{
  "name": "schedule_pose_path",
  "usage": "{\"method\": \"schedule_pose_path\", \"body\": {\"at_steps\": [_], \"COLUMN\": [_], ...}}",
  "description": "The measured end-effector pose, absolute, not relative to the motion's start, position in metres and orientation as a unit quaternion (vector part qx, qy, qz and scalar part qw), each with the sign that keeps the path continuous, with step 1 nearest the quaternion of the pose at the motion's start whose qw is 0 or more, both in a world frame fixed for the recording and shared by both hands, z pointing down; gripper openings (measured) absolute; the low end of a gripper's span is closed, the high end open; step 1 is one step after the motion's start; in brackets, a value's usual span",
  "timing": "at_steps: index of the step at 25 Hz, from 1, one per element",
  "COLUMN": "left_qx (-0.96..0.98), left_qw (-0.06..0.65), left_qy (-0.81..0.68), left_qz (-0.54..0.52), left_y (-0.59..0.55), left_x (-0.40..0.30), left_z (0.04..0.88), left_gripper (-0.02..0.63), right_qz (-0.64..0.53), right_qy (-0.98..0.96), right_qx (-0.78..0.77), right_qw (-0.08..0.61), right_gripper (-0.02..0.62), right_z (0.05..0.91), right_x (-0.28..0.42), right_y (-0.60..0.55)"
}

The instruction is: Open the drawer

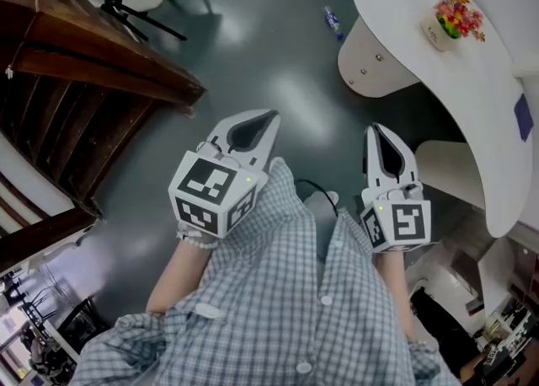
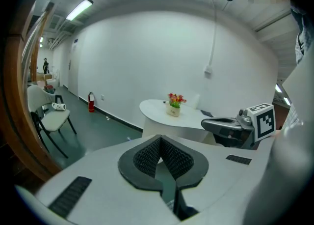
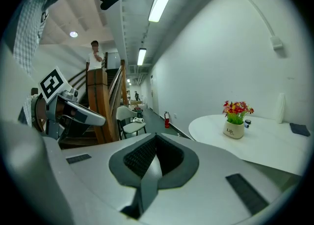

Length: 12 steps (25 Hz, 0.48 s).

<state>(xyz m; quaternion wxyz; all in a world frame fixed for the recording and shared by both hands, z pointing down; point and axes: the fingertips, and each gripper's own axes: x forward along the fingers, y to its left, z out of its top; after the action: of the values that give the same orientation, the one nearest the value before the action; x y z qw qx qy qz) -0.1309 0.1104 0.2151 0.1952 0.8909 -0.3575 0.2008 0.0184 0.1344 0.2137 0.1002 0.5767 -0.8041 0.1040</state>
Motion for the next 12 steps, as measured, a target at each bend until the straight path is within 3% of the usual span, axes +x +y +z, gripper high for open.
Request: {"method": "schedule_pose_path", "body": {"at_steps": [12], "left_qx": [0.893], "left_qw": [0.21], "left_qy": [-0.348], "left_qz": [0.194], "left_y": [0.077], "left_x": [-0.183], "left_z": [0.225], "left_gripper": [0.005], "right_qz": [0.127], "right_qy": [-0.787], "right_qx": [0.593], "right_qw": [0.116], "right_gripper": [0.009], "right_z": [0.228], "right_x": [-0.03], "right_y": [0.112]}}
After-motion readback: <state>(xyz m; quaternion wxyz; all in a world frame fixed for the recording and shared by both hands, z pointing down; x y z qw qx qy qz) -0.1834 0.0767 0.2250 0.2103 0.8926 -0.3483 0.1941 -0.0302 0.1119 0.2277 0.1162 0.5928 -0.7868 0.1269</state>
